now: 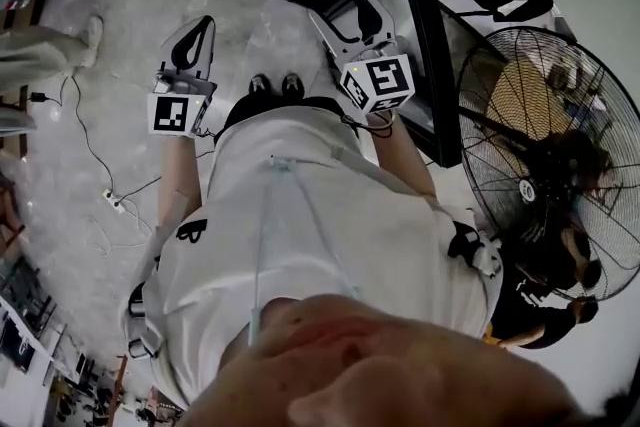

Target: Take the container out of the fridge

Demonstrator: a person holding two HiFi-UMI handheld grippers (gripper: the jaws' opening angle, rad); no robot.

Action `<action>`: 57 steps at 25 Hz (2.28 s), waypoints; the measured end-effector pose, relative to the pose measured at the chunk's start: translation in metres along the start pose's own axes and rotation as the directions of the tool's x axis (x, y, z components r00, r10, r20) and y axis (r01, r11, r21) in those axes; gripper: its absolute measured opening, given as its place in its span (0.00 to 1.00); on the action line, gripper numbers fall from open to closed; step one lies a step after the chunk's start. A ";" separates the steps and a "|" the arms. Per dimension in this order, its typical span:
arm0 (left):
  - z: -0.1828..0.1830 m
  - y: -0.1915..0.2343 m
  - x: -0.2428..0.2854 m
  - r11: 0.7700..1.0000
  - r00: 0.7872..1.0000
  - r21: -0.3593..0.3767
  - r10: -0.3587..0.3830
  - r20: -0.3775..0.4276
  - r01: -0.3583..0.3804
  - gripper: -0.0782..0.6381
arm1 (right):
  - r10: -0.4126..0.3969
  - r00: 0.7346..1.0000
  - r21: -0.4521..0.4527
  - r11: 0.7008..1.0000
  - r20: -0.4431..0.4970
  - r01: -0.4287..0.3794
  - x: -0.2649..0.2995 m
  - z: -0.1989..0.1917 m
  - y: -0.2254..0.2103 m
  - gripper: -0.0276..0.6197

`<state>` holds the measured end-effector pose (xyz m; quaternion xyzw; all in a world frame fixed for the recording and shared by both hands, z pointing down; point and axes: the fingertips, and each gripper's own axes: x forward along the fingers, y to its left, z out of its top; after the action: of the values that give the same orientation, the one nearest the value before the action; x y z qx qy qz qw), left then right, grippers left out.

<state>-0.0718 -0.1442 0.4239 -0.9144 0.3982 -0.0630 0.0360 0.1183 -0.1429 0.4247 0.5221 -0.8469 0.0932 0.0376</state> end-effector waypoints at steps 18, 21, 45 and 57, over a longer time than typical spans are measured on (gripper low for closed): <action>0.002 0.038 -0.013 0.998 1.000 -0.060 -0.001 0.028 0.003 0.12 | -0.078 0.997 -0.085 0.994 -0.029 0.076 0.056 0.020 -0.029 0.56; -0.001 0.043 -0.019 0.998 1.000 -0.066 0.013 0.021 -0.012 0.12 | -0.089 0.994 -0.150 0.985 -0.060 0.079 0.071 0.018 -0.034 0.56; -0.016 0.075 -0.067 0.982 0.987 -0.104 0.159 -0.016 -0.160 0.12 | -0.236 0.912 -0.655 0.754 -0.337 -0.047 0.165 -0.032 -0.063 0.56; -0.027 0.081 -0.084 0.978 0.979 -0.076 0.191 -0.070 -0.196 0.12 | -0.374 0.829 -0.830 0.529 -0.416 -0.177 0.199 -0.057 -0.084 0.56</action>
<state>-0.1911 -0.1383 0.4340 -0.8696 0.4885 -0.0714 -0.0082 0.1010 -0.3434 0.5227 0.4372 -0.7027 -0.1835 0.5304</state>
